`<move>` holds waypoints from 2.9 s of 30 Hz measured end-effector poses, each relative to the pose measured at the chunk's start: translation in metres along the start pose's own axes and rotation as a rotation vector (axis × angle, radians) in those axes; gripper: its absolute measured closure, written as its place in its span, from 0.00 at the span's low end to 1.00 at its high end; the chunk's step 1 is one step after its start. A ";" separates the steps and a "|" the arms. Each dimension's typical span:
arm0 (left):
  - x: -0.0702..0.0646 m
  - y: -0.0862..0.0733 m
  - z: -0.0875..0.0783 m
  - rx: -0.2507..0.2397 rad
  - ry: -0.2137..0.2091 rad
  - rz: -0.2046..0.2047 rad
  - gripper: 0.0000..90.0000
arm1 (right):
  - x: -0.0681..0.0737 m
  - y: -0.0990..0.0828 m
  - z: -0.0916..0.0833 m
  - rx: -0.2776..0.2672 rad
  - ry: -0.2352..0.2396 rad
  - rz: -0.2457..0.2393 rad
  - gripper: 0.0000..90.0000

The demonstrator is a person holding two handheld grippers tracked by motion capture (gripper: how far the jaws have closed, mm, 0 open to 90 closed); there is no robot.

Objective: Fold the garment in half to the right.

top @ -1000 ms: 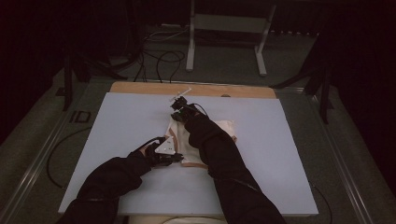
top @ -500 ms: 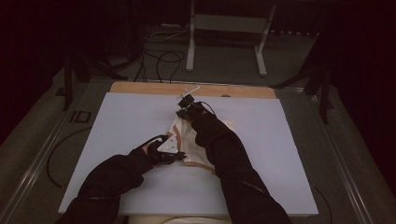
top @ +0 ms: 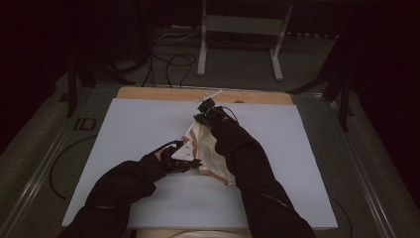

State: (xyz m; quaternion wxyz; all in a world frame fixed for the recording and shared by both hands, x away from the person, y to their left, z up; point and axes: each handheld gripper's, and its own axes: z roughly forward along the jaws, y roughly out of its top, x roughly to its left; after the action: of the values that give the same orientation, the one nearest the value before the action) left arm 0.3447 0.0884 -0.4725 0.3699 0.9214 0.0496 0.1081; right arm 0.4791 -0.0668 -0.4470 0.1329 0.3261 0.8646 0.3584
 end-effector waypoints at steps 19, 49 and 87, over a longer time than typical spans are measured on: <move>-0.001 0.027 0.015 -0.015 -0.033 0.032 0.98 | -0.024 -0.020 -0.035 -0.047 -0.026 0.029 0.98; -0.007 0.050 0.054 0.020 -0.109 0.046 0.98 | -0.063 -0.080 -0.058 -0.078 -0.039 0.115 0.98; -0.014 0.060 0.105 0.044 -0.162 -0.043 0.95 | -0.087 -0.132 -0.028 -0.013 -0.063 0.199 0.95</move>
State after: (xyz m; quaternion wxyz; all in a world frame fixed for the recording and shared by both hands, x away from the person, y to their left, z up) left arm 0.3569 -0.0278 -0.5066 0.3548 0.9337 0.0416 0.0242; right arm 0.4697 -0.2089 -0.5204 0.1261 0.4206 0.8210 0.3649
